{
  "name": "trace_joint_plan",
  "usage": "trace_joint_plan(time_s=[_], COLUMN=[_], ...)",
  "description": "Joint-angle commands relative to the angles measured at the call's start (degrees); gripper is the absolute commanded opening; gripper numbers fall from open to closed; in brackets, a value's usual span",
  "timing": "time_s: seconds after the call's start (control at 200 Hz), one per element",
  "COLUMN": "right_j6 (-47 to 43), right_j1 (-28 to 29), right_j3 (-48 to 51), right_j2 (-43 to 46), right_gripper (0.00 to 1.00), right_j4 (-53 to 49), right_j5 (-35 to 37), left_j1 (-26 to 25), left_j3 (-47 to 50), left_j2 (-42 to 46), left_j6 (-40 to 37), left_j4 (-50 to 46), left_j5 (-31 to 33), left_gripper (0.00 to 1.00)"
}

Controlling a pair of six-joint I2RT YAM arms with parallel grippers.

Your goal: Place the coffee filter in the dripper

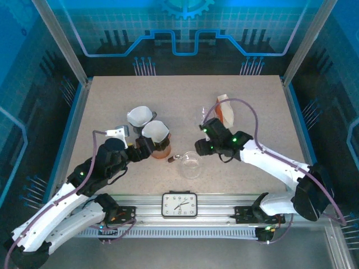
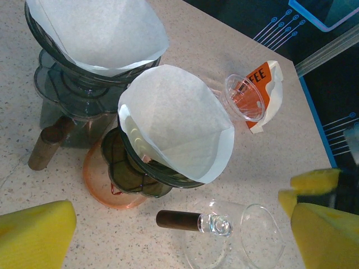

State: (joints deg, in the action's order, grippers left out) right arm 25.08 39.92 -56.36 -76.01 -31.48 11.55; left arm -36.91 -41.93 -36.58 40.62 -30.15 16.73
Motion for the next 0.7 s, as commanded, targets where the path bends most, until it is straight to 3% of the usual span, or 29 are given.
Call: trace_joint_plan(time_s=[0.0,0.305,0.695], right_j6=[3.3,14.3,21.7], right_j1=[-6.0,-18.7,-19.5], right_j3=[-3.2,-10.1,-11.9], right_j2=[-2.4,-16.8,-23.8], right_gripper=[0.57,0.56,0.54], right_j4=[1.3,8.0,16.6], right_j5=[-0.4,-6.0,-6.1], left_j1=[0.3,0.3,0.4], left_j3=[0.4,0.6,2.2], left_j2=[0.4,0.9,2.3], left_j6=[0.7,1.6,1.8], left_j4=[0.2,-0.8,-0.4], left_j5=[0.9,0.5,0.7], left_gripper=[0.99,0.99,0.99])
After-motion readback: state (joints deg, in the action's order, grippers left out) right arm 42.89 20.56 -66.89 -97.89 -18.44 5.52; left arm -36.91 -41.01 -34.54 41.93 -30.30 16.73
